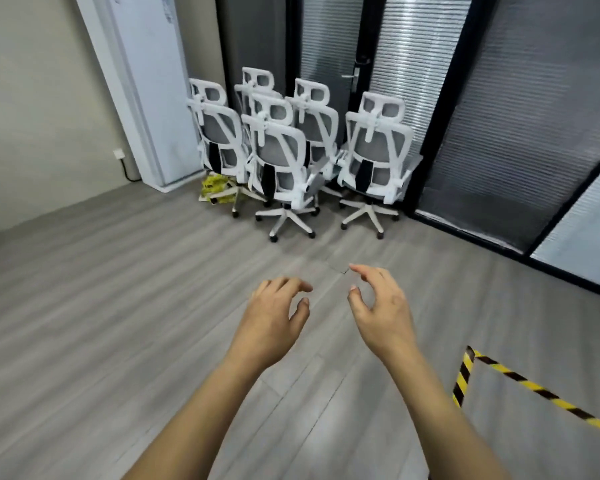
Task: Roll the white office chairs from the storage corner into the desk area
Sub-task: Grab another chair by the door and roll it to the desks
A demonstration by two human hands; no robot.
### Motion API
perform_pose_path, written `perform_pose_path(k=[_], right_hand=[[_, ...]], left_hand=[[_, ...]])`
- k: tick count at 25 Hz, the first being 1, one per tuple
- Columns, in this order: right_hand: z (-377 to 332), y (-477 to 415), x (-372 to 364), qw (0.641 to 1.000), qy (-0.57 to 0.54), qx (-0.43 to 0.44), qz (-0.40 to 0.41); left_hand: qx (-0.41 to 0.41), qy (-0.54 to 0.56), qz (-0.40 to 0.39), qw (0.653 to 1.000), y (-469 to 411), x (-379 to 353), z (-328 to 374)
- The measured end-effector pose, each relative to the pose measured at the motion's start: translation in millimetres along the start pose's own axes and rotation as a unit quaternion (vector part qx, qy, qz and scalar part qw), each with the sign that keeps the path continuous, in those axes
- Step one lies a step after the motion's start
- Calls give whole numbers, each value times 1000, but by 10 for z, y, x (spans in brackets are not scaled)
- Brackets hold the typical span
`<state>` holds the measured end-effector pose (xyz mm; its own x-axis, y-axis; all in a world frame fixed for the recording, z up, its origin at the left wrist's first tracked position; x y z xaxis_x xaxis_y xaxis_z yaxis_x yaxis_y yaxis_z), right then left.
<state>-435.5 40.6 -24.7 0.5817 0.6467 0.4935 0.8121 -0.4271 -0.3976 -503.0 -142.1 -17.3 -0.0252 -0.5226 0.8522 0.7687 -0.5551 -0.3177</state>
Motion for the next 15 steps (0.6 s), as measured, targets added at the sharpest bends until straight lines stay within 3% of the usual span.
perform_pose_path(k=[10, 15], right_hand=[[1116, -3726, -1438, 998, -63, 14, 4], [1290, -5846, -2388, 996, -76, 30, -33]], left_hand=[[26, -37, 20, 999, -3667, -526, -1759], [67, -40, 39, 996, -5374, -490, -2746]])
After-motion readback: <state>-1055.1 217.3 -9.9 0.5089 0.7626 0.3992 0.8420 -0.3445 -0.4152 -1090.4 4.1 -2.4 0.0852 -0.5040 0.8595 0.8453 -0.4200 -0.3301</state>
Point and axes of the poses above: each hand's wrist, its own y-axis away from the middle knuckle, its own x-axis out of the back of the hand, z = x × y, the point moved 8 cm from there along -y, towards the middle knuckle, and after that the axes turned 9 degrees about -y, right-handed, at the moved point
